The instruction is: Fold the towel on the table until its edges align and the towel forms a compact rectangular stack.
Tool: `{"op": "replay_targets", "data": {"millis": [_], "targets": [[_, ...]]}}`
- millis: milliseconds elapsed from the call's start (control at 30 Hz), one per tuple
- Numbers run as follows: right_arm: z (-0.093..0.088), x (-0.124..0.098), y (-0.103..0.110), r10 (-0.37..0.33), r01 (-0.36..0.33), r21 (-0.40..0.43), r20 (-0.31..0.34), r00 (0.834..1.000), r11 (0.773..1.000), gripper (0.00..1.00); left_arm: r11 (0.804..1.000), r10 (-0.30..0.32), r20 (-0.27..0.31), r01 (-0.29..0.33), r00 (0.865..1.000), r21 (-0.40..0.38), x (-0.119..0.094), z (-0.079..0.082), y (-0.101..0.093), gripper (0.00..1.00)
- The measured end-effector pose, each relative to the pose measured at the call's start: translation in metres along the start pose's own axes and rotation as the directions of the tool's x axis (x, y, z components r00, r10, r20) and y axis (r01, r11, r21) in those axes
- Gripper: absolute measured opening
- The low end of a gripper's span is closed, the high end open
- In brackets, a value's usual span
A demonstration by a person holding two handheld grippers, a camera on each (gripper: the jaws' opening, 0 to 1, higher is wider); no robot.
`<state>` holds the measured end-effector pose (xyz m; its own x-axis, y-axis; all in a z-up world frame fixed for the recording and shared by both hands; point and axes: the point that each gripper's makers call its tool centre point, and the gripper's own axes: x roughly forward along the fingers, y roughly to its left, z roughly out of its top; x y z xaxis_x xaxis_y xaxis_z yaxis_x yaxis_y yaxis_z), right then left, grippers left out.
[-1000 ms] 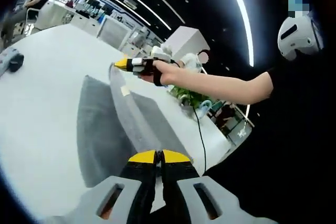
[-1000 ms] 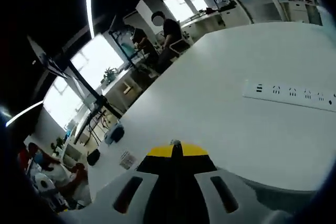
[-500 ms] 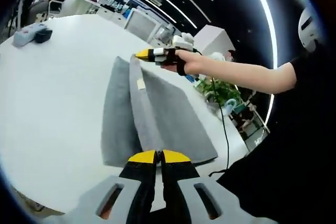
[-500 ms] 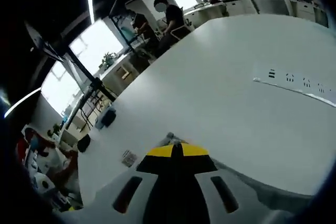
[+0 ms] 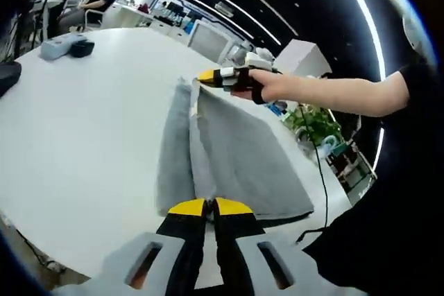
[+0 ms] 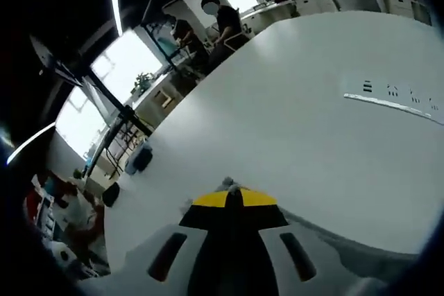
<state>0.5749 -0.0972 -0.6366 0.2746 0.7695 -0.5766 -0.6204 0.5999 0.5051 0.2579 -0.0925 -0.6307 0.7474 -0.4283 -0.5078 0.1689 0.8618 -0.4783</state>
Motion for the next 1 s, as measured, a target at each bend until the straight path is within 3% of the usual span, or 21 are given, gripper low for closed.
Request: {"op": "replay_targets", "data": {"millis": [100, 267, 367, 433, 500, 633, 800, 1000], "targets": [[0.005, 0.002, 0.004, 0.025, -0.025, 0.019, 0.029, 0.999, 1.0, 0.0, 0.999, 0.041, 0.026, -0.042, 0.999, 0.021, 0.001, 0.004, 0.005, 0.08], [0.006, 0.002, 0.009, 0.027, -0.026, -0.028, 0.016, 1.0, 0.999, 0.0, 0.993, 0.115, 0.055, -0.116, 0.992, 0.01, -0.001, 0.01, 0.019, 0.13], [0.005, -0.004, 0.008, 0.031, -0.03, -0.052, 0.013, 0.999, 0.998, 0.0, 0.992, 0.121, 0.087, -0.124, 0.989, 0.033, -0.001, 0.016, 0.02, 0.23], [0.001, -0.01, 0.002, 0.013, -0.014, -0.106, -0.006, 1.0, 0.994, 0.0, 0.996, 0.071, 0.123, -0.078, 0.99, 0.052, -0.002, 0.026, 0.01, 0.22], [-0.001, -0.017, -0.004, -0.002, 0.0, -0.142, -0.016, 1.0, 0.99, 0.0, 0.992, 0.068, 0.145, -0.082, 0.987, 0.093, -0.001, 0.035, 0.005, 0.21], [-0.005, -0.039, -0.016, -0.018, 0.013, -0.196, -0.022, 1.0, 0.981, 0.0, 0.99, -0.004, 0.148, -0.017, 0.989, 0.143, 0.009, 0.047, -0.016, 0.19], [-0.003, -0.066, -0.023, -0.006, 0.01, -0.154, 0.023, 1.0, 0.988, 0.0, 0.986, -0.086, 0.124, 0.066, 0.989, 0.153, 0.023, 0.054, -0.044, 0.18], [-0.004, -0.096, -0.031, -0.019, 0.026, -0.244, 0.033, 0.999, 0.969, 0.0, 0.959, -0.195, 0.08, 0.173, 0.978, 0.224, 0.041, 0.062, -0.077, 0.18]]}}
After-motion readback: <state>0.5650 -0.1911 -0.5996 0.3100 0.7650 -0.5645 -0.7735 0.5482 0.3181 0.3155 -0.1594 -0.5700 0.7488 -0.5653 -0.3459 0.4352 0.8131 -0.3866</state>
